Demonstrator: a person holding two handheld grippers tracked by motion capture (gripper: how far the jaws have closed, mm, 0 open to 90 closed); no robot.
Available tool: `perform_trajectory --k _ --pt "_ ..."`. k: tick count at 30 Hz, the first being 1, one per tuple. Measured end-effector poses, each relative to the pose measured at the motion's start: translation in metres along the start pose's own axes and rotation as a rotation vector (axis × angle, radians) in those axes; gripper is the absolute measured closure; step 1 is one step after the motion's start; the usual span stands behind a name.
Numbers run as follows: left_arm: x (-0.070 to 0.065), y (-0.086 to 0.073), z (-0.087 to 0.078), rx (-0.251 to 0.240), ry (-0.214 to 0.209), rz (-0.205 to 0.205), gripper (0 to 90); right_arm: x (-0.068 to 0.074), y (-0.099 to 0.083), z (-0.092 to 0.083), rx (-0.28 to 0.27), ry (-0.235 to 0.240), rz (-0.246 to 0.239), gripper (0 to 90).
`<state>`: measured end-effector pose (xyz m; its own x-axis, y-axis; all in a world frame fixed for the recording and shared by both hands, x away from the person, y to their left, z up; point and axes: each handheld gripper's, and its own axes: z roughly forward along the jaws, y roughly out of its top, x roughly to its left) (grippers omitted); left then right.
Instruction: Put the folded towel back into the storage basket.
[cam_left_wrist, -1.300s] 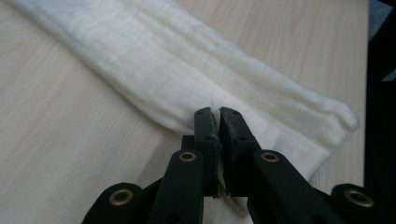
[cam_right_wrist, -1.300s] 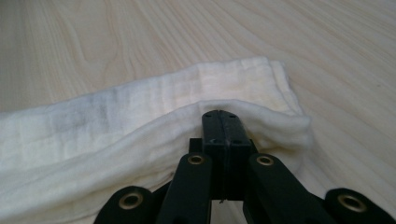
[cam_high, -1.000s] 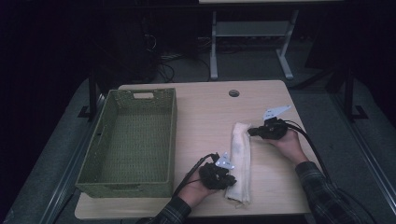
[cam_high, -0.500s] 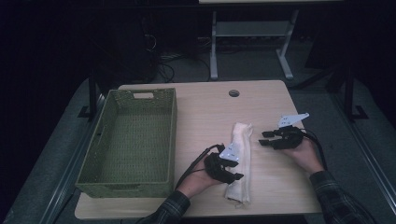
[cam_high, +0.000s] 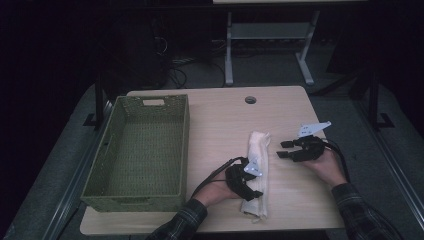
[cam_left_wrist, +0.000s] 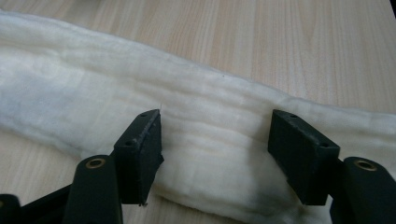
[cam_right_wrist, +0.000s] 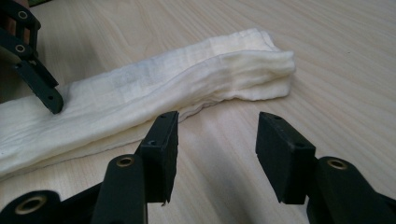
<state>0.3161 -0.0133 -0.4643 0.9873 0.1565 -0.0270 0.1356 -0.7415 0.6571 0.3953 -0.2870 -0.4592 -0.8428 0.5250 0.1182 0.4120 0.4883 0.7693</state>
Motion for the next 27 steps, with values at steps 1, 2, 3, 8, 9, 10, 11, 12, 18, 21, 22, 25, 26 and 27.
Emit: perform_trajectory --k 1,2,3,8,9,10,11,12,18,21,22,25,26,27 --pt "0.0 0.0 0.0 -0.002 0.002 -0.006 37.9 0.0 0.0 0.0 -0.001 0.001 0.0 48.7" --pt "0.002 0.0 -0.001 0.001 0.005 -0.006 40.5 0.0 0.0 0.0 -0.001 0.002 -0.001 48.7" --pt "0.002 0.0 -0.001 -0.002 0.014 -0.014 43.6 0.0 0.0 0.0 -0.001 0.003 -0.001 48.7" --pt "-0.001 0.002 -0.002 0.014 0.017 -0.023 59.4 0.0 0.0 0.001 0.004 0.003 -0.001 48.6" --pt "-0.003 0.003 -0.002 0.018 0.013 -0.023 63.4 0.0 0.0 0.0 0.002 0.003 0.0 48.7" --pt "-0.003 0.003 -0.002 0.019 0.01 -0.023 67.7 0.0 0.0 0.0 0.001 0.003 -0.005 48.7" --pt "-0.005 0.004 -0.002 0.02 0.005 -0.023 71.0 0.0 0.0 0.0 0.001 0.003 -0.006 48.7" --pt "-0.005 0.004 -0.002 0.022 -0.001 -0.024 75.5 0.0 0.001 0.0 0.002 0.005 -0.002 48.7" --pt "-0.011 0.004 -0.004 0.04 -0.007 -0.049 83.2 0.0 0.004 -0.001 -0.018 0.018 -0.019 47.1" --pt "-0.017 0.001 -0.007 0.03 -0.012 -0.064 83.4 0.0 0.008 -0.002 -0.026 0.03 -0.028 46.4" --pt "-0.02 0.0 -0.009 0.027 -0.013 -0.071 83.4 0.0 0.011 -0.001 -0.027 0.034 -0.033 46.2" --pt "-0.029 -0.003 -0.016 0.016 -0.026 -0.079 83.4 0.003 0.018 0.003 -0.021 0.053 -0.051 45.5" --pt "-0.032 -0.004 -0.017 0.017 -0.028 -0.083 83.4 0.005 0.021 0.005 -0.02 0.06 -0.059 45.3" --pt "-0.033 -0.004 -0.018 0.015 -0.031 -0.084 83.4 0.007 0.023 0.007 -0.012 0.063 -0.064 45.2"
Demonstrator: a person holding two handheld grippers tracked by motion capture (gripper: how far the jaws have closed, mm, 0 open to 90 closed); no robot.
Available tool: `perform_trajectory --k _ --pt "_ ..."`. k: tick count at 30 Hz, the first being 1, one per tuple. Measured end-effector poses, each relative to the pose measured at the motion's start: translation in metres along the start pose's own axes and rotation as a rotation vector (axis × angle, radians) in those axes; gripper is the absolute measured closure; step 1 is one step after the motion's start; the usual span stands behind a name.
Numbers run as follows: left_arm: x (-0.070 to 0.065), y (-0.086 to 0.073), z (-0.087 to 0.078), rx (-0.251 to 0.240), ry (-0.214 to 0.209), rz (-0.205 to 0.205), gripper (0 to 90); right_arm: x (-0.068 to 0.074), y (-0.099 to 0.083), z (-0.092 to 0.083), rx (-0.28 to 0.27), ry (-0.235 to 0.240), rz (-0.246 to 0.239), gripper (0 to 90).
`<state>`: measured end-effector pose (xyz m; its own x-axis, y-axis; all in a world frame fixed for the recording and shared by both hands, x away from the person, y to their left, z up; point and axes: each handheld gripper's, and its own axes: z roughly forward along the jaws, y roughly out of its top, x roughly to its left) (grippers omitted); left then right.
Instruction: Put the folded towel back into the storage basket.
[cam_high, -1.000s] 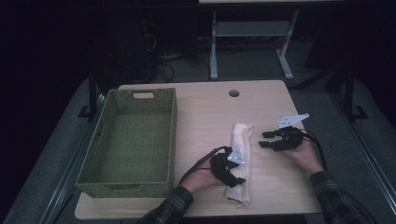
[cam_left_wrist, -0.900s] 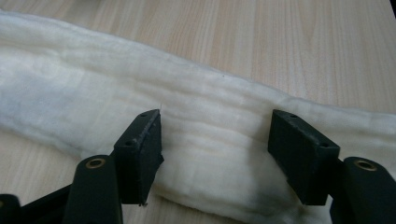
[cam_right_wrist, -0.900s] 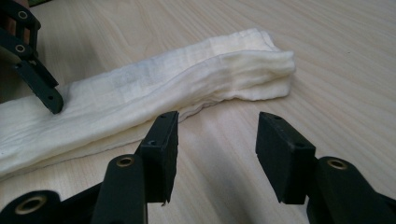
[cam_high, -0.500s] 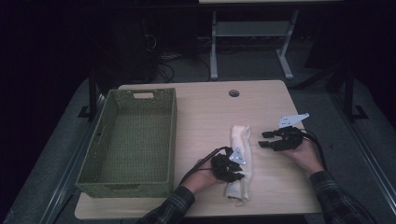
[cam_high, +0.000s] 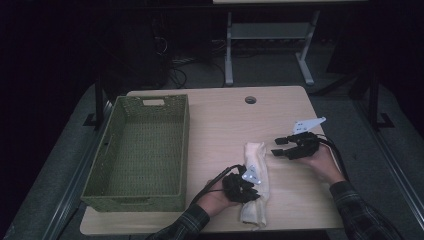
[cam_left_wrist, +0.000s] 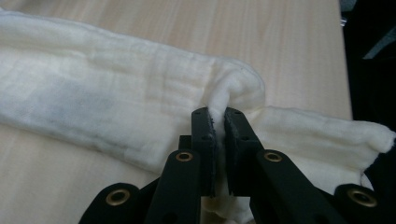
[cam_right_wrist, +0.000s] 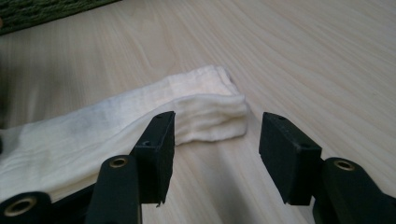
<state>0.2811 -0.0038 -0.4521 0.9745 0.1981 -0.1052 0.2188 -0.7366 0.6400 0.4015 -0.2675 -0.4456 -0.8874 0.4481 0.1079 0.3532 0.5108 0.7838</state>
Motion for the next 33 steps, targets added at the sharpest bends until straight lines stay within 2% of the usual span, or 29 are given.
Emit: perform_trajectory --k 3,10,13,16,20,21,22,27,28,30,33 --pt "-0.006 -0.001 -0.003 -0.011 -0.013 -0.002 83.4 0.003 0.005 0.008 0.019 0.008 -0.039 45.1" --pt "-0.018 -0.006 -0.004 -0.012 -0.049 -0.004 83.4 0.008 0.023 0.027 0.048 0.048 -0.071 45.1" --pt "-0.021 -0.007 -0.005 -0.015 -0.06 -0.007 83.3 0.006 0.032 0.036 0.066 0.059 -0.103 45.3" --pt "-0.024 -0.007 -0.005 -0.016 -0.076 -0.012 83.3 0.005 0.036 0.046 0.074 0.075 -0.11 45.6" --pt "-0.03 -0.01 -0.006 -0.02 -0.083 -0.01 83.4 0.001 0.036 0.056 0.081 0.091 -0.117 46.4" --pt "-0.03 -0.01 -0.006 -0.021 -0.081 -0.01 83.3 0.002 0.035 0.058 0.089 0.096 -0.101 46.5" --pt "-0.03 -0.01 -0.007 -0.022 -0.082 -0.011 83.3 0.001 0.034 0.061 0.088 0.097 -0.116 46.7" --pt "-0.029 -0.01 -0.006 -0.025 -0.084 -0.007 83.3 0.002 0.03 0.068 0.098 0.134 -0.108 46.5" --pt "-0.029 -0.01 -0.006 -0.026 -0.082 -0.006 83.3 0.002 0.03 0.068 0.098 0.141 -0.121 46.6" --pt "-0.028 -0.009 -0.007 -0.031 -0.08 -0.005 83.3 0.006 0.029 0.068 0.103 0.163 -0.104 46.6" --pt "-0.027 -0.008 -0.008 -0.044 -0.081 -0.008 83.2 0.006 0.027 0.07 0.121 0.167 -0.134 46.9"
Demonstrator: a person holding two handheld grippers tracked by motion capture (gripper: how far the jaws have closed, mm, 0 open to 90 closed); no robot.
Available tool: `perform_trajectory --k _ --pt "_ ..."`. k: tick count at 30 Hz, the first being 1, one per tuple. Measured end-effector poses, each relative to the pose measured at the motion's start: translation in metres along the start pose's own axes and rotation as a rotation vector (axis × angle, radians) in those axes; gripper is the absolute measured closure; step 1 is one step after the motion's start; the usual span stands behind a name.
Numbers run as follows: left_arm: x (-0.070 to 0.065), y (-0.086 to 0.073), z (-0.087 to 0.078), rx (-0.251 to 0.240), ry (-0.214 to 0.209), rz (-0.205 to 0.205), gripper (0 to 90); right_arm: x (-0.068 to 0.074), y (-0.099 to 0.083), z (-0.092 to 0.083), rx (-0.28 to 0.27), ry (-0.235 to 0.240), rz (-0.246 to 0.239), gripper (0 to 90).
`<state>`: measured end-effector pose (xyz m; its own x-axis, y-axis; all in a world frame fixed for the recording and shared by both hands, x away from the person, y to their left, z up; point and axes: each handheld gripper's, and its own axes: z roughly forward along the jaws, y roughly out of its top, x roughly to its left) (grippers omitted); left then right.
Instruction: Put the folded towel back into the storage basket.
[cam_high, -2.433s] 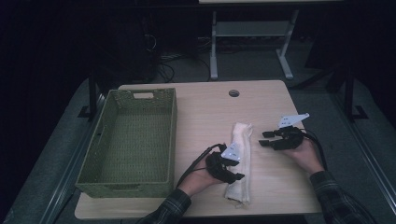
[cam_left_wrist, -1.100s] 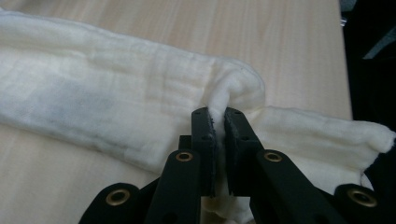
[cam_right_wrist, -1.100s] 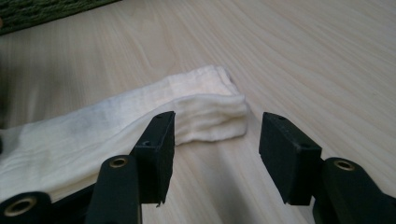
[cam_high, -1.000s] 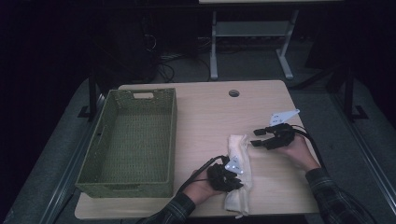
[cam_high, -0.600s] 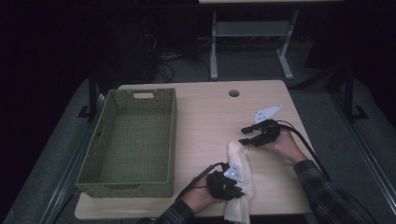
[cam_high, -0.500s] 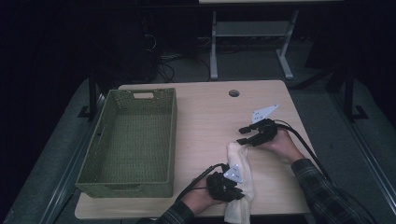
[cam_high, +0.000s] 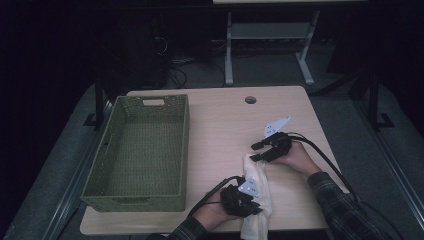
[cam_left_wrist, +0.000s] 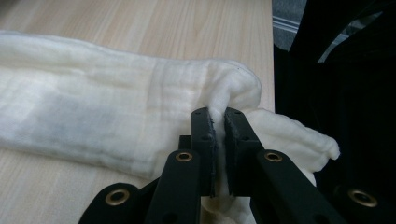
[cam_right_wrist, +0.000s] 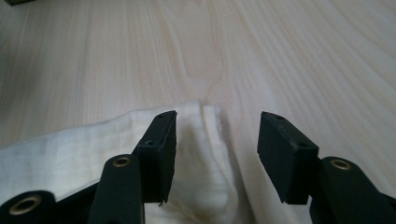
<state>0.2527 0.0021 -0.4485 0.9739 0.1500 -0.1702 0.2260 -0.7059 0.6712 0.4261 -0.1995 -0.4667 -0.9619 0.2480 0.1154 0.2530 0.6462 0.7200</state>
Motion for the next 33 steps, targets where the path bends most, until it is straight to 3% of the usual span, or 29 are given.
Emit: perform_trajectory --k 9,14,20,28,33 --pt "0.002 0.001 -0.004 -0.024 0.006 -0.006 83.3 0.005 -0.004 0.005 0.032 0.021 -0.04 52.6" --pt "0.003 0.001 -0.005 -0.031 0.007 -0.012 83.3 0.008 -0.004 0.005 0.042 0.036 -0.086 68.4" --pt "0.005 0.001 -0.007 -0.043 0.006 -0.019 83.3 0.008 -0.005 0.005 0.041 0.088 -0.061 81.2" --pt "0.011 0.003 -0.012 -0.058 0.01 -0.028 83.3 0.011 -0.001 0.002 0.039 0.076 -0.061 84.3" --pt "0.013 0.009 -0.023 -0.089 0.046 -0.036 83.4 0.01 0.007 -0.008 0.015 0.056 -0.057 84.5"
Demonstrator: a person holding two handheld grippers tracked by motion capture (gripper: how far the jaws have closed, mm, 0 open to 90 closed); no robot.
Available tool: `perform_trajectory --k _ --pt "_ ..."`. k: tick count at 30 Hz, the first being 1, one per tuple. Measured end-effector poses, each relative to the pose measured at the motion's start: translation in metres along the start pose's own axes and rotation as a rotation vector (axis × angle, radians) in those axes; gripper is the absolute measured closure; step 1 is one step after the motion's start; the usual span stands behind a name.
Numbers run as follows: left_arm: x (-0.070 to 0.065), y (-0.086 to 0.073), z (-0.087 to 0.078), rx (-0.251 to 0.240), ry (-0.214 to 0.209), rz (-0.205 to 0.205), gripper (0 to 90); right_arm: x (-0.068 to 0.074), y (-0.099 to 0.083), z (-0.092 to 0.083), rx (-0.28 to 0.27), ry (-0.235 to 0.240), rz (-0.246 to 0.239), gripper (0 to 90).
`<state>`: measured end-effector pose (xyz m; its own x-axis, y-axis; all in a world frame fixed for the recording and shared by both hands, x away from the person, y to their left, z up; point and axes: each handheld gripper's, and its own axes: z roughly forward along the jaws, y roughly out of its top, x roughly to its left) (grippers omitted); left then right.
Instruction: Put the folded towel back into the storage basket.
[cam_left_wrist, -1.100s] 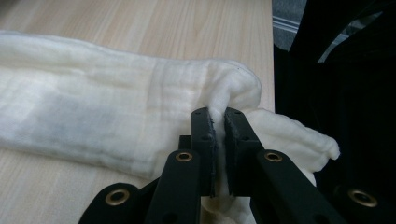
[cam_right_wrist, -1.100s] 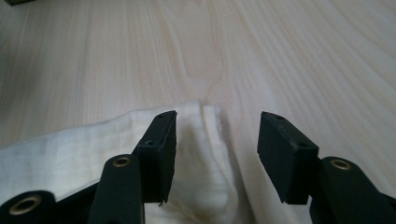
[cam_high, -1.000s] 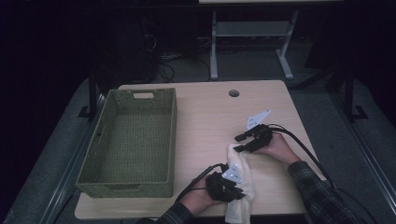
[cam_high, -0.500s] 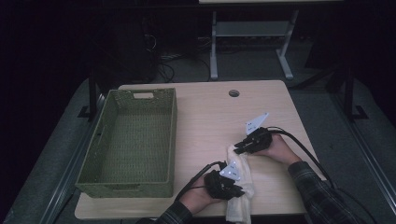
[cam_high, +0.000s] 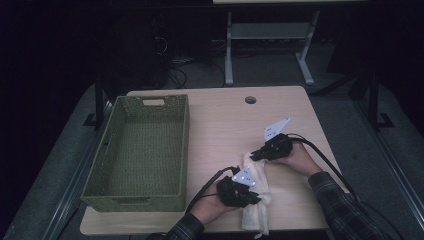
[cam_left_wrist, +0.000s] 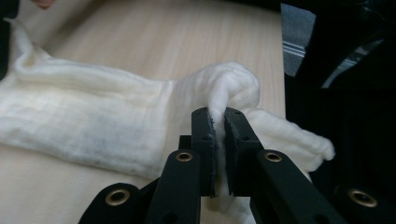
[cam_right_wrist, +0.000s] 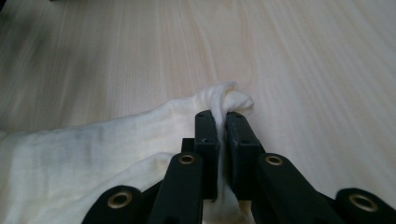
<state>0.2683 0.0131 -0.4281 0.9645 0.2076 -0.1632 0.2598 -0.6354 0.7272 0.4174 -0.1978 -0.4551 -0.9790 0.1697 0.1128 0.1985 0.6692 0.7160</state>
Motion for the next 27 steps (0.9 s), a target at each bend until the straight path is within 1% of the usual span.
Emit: perform_trajectory --k 1,3,4,6,7,8,11,14,16,17,18,19,20,21,22,24,25,26,27 --pt "0.002 0.004 -0.007 -0.02 0.007 -0.006 83.4 -0.002 0.005 -0.006 -0.014 -0.012 -0.006 84.5" --pt "0.003 0.007 -0.013 -0.035 0.014 -0.015 83.4 -0.004 0.009 -0.01 -0.016 -0.018 0.001 84.5" --pt "0.004 0.009 -0.017 -0.045 0.013 -0.02 83.4 -0.005 0.011 -0.012 -0.02 -0.023 -0.006 84.5" --pt "0.004 0.011 -0.022 -0.047 0.022 -0.02 83.4 -0.006 0.018 -0.015 -0.026 -0.027 -0.014 84.5" --pt "0.003 0.013 -0.024 -0.056 0.03 -0.025 83.4 -0.006 0.021 -0.016 -0.028 -0.031 -0.014 84.5" --pt "0.003 0.015 -0.028 -0.055 0.037 -0.024 83.4 -0.007 0.025 -0.017 -0.024 -0.028 -0.017 84.6" --pt "0.002 0.019 -0.037 -0.054 0.057 -0.021 83.4 -0.007 0.039 -0.019 -0.028 -0.036 -0.042 84.6" --pt "0.001 0.025 -0.048 -0.064 0.075 -0.018 83.4 -0.007 0.054 -0.021 -0.046 -0.035 -0.055 84.6" --pt "0.001 0.029 -0.057 -0.073 0.09 -0.019 83.5 -0.007 0.061 -0.022 -0.054 -0.037 -0.059 84.6" --pt "0.002 0.031 -0.062 -0.076 0.097 -0.01 83.4 -0.007 0.065 -0.023 -0.062 -0.039 -0.069 84.6" --pt "0.002 0.031 -0.062 -0.076 0.097 -0.01 83.5 -0.007 0.065 -0.023 -0.062 -0.039 -0.069 84.6" --pt "0.002 0.035 -0.07 -0.088 0.104 -0.015 83.5 -0.007 0.073 -0.025 -0.07 -0.037 -0.073 84.6" --pt "0.003 0.036 -0.074 -0.087 0.112 -0.011 83.5 -0.007 0.076 -0.026 -0.072 -0.039 -0.08 84.6" --pt "0.003 0.036 -0.074 -0.087 0.112 -0.011 83.4 -0.007 0.076 -0.026 -0.072 -0.039 -0.08 84.6" --pt "0.004 0.039 -0.082 -0.091 0.125 -0.009 83.5 -0.008 0.085 -0.028 -0.086 -0.033 -0.07 84.6" --pt "0.007 0.041 -0.089 -0.091 0.137 -0.004 83.5 -0.008 0.091 -0.03 -0.097 -0.036 -0.078 84.6" --pt "0.009 0.041 -0.093 -0.094 0.142 -0.007 83.5 -0.009 0.094 -0.031 -0.101 -0.029 -0.083 84.6" --pt "0.009 0.041 -0.093 -0.094 0.142 -0.007 83.5 -0.009 0.094 -0.031 -0.101 -0.029 -0.083 84.6" --pt "0.013 0.043 -0.101 -0.101 0.153 -0.009 83.5 -0.007 0.103 -0.032 -0.11 -0.029 -0.09 84.6"
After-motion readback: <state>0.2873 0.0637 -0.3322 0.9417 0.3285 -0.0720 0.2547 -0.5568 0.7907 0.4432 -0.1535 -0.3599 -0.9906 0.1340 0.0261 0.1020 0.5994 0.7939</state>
